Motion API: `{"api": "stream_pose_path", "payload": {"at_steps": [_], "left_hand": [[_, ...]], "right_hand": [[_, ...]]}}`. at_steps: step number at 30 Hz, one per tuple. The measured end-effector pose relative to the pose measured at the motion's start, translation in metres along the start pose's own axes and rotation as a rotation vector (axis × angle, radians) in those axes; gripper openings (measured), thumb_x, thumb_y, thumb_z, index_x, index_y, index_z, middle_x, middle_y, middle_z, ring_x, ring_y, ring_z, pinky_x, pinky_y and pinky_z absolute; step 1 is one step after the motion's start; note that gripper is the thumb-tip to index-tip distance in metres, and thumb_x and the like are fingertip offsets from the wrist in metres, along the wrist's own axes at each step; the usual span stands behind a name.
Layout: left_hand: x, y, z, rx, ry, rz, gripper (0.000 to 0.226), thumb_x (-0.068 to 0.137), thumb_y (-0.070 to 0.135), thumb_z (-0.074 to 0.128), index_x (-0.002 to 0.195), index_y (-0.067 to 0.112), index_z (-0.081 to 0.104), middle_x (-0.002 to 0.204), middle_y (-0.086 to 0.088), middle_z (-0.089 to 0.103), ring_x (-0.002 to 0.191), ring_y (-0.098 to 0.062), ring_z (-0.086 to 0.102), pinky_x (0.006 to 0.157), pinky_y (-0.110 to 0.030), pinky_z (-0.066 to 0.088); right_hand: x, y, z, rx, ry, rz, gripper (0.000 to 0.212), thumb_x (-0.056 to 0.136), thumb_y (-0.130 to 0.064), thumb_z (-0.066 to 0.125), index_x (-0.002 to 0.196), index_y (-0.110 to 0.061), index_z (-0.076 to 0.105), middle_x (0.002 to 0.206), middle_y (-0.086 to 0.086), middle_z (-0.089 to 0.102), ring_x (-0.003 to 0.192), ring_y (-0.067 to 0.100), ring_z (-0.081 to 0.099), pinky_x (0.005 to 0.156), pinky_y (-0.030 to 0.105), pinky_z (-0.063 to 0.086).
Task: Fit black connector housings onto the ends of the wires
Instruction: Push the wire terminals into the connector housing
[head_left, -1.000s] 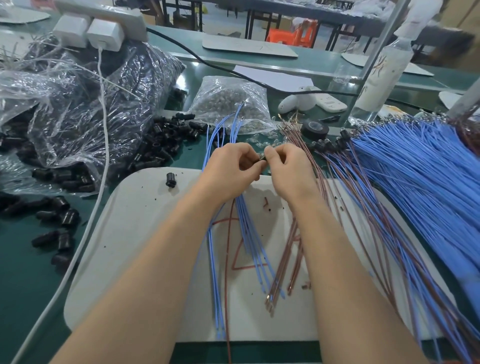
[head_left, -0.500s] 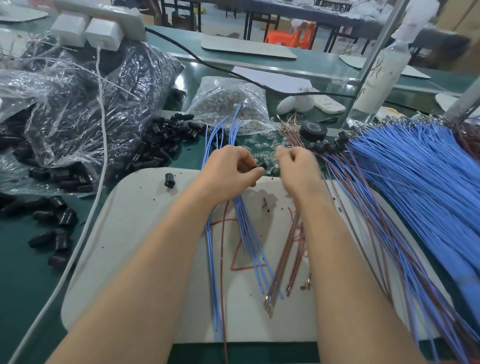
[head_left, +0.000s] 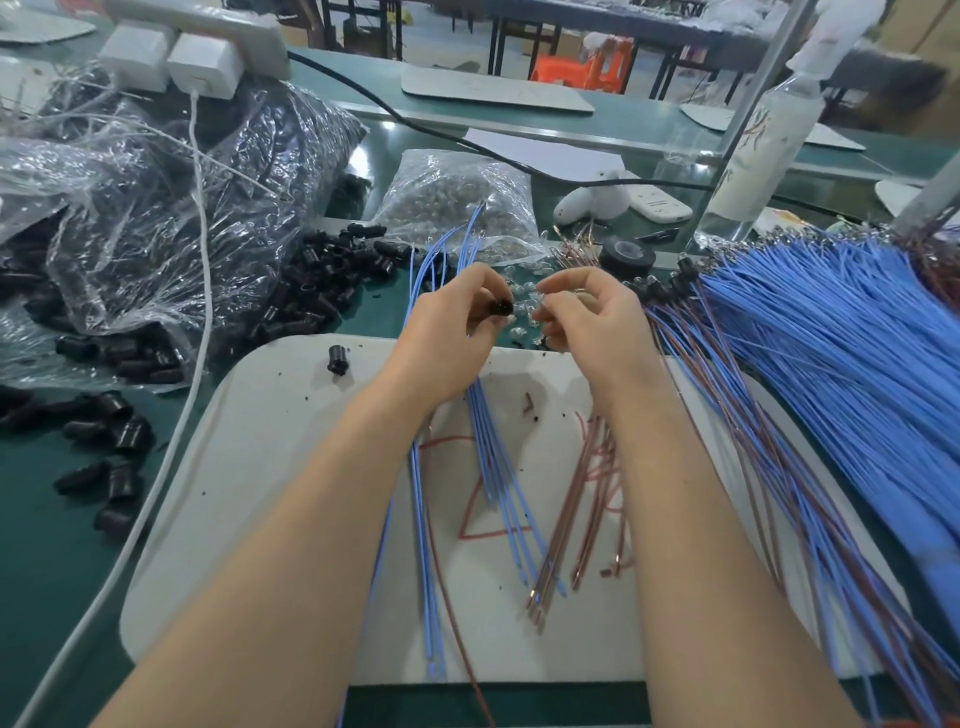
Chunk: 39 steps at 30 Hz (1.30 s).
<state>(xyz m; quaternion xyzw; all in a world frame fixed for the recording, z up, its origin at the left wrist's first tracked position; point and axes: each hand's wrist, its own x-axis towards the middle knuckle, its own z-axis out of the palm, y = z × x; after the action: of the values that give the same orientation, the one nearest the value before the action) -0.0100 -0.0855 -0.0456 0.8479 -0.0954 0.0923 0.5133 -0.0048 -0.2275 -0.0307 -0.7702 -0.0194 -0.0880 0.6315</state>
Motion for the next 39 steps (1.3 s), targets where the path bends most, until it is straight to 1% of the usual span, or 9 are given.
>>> {"api": "stream_pose_path", "payload": {"at_steps": [3,5,11,18,21,24,28,35,39], "left_hand": [[-0.0005,0.0,-0.0001,-0.041,-0.013,0.006,0.024,0.089,-0.002,0.05,0.097,0.02,0.057,0.099,0.0,0.07,0.096,-0.01,0.065,0.091,-0.024,0.05],[-0.0007,-0.0001,-0.0003,-0.053,-0.015,0.008,0.026,0.089,-0.004,0.05,0.096,0.021,0.056,0.1,0.0,0.069,0.097,-0.009,0.065,0.092,-0.025,0.05],[0.0001,-0.0009,-0.0005,-0.064,-0.008,0.015,0.028,0.088,-0.005,0.05,0.091,0.023,0.054,0.099,-0.001,0.069,0.096,-0.01,0.065,0.093,-0.025,0.05],[0.0001,-0.0012,-0.0008,-0.076,-0.016,0.02,0.022,0.091,-0.002,0.05,0.099,0.017,0.058,0.1,-0.002,0.07,0.098,-0.01,0.065,0.092,-0.024,0.05],[0.0001,-0.0009,-0.0009,-0.085,-0.006,0.015,0.023,0.091,-0.002,0.051,0.098,0.018,0.058,0.099,-0.002,0.069,0.098,-0.011,0.065,0.092,-0.024,0.05],[0.0008,-0.0011,-0.0008,-0.092,0.004,0.008,0.023,0.091,0.0,0.052,0.097,0.021,0.058,0.098,0.003,0.068,0.097,-0.008,0.065,0.088,-0.022,0.051],[0.0016,-0.0005,-0.001,-0.112,0.016,0.007,0.022,0.091,-0.001,0.053,0.097,0.02,0.059,0.098,0.002,0.067,0.095,-0.009,0.066,0.08,-0.016,0.05],[0.0014,0.0003,-0.002,-0.12,0.011,0.005,0.021,0.091,-0.002,0.052,0.097,0.017,0.058,0.097,0.002,0.066,0.093,-0.011,0.065,0.079,-0.012,0.048],[0.0015,0.0003,-0.0018,-0.093,0.006,0.019,0.02,0.091,-0.002,0.053,0.1,0.014,0.06,0.098,0.0,0.067,0.094,-0.014,0.065,0.085,-0.021,0.051]], "right_hand": [[-0.0021,-0.0021,-0.0018,-0.051,-0.042,-0.04,0.022,0.084,-0.001,0.056,0.079,-0.021,0.063,0.069,0.005,0.063,0.063,0.011,0.054,0.064,0.027,0.047],[-0.0029,-0.0026,-0.0021,-0.095,-0.065,-0.073,0.021,0.084,-0.003,0.058,0.079,-0.023,0.063,0.071,0.008,0.062,0.066,0.015,0.053,0.067,0.032,0.047],[-0.0034,-0.0026,-0.0039,-0.231,-0.068,-0.171,0.013,0.083,-0.008,0.065,0.087,-0.02,0.062,0.078,-0.005,0.067,0.07,0.003,0.06,0.071,0.019,0.049],[-0.005,-0.0011,-0.0009,-0.343,-0.015,-0.241,0.022,0.087,-0.006,0.055,0.085,-0.023,0.068,0.061,-0.005,0.057,0.05,0.003,0.044,0.053,0.01,0.035],[-0.0046,-0.0016,-0.0009,-0.346,0.0,-0.241,0.019,0.088,-0.008,0.056,0.088,-0.023,0.067,0.063,-0.009,0.059,0.053,0.0,0.049,0.056,0.01,0.038],[-0.0038,-0.0011,-0.0023,-0.325,0.013,-0.226,0.014,0.087,-0.011,0.061,0.095,-0.023,0.063,0.074,-0.008,0.065,0.066,0.002,0.057,0.068,0.017,0.048],[-0.0043,-0.0028,-0.002,-0.297,-0.002,-0.245,0.015,0.085,-0.007,0.064,0.089,-0.022,0.064,0.08,-0.007,0.067,0.078,0.006,0.063,0.076,0.02,0.052],[-0.0059,-0.0075,0.0009,-0.27,-0.055,-0.275,0.014,0.086,-0.005,0.064,0.091,-0.017,0.068,0.081,-0.009,0.068,0.076,0.003,0.065,0.076,0.015,0.051],[-0.0071,-0.0073,0.003,-0.334,-0.019,-0.31,0.005,0.085,-0.007,0.067,0.09,-0.01,0.067,0.076,-0.008,0.065,0.07,0.0,0.061,0.073,0.015,0.051]]}}
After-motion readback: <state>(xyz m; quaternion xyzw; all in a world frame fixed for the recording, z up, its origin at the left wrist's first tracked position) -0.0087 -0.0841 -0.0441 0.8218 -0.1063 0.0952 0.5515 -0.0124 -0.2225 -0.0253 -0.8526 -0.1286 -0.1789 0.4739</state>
